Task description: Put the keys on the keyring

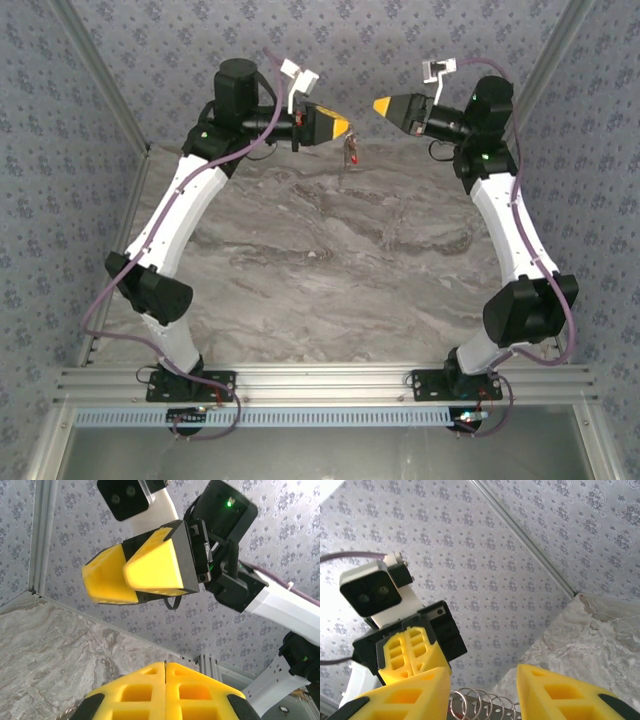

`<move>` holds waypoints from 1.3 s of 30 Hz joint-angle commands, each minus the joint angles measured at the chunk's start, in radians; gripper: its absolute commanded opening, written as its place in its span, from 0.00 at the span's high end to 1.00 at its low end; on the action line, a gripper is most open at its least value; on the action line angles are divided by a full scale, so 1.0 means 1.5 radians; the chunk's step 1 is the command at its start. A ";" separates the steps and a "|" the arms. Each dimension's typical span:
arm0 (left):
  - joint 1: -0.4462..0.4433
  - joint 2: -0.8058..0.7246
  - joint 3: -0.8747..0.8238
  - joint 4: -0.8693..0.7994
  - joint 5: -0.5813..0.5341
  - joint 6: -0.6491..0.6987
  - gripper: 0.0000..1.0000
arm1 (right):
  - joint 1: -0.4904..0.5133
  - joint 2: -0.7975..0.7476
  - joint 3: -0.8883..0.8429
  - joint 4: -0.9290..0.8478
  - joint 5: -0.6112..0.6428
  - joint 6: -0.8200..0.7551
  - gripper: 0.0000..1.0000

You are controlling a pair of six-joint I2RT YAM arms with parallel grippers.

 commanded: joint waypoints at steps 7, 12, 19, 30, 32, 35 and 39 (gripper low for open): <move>0.007 -0.052 -0.031 0.128 -0.033 -0.062 1.00 | 0.043 -0.031 -0.032 0.112 -0.002 0.072 0.54; 0.009 -0.059 -0.039 0.147 -0.048 -0.069 1.00 | 0.067 -0.033 -0.043 0.108 -0.003 0.071 0.54; 0.014 -0.061 -0.043 0.162 -0.054 -0.079 1.00 | 0.077 -0.043 -0.057 0.103 -0.006 0.071 0.54; 0.021 -0.064 -0.057 0.183 -0.054 -0.091 1.00 | 0.095 -0.042 -0.054 0.109 -0.005 0.078 0.57; 0.020 -0.066 -0.061 0.185 -0.054 -0.091 1.00 | 0.100 -0.041 -0.053 0.108 -0.005 0.078 0.58; 0.021 -0.070 -0.067 0.189 -0.055 -0.092 1.00 | 0.105 -0.038 -0.052 0.108 -0.005 0.078 0.66; 0.022 -0.077 -0.078 0.196 -0.057 -0.094 1.00 | 0.107 -0.038 -0.053 0.107 -0.006 0.078 0.88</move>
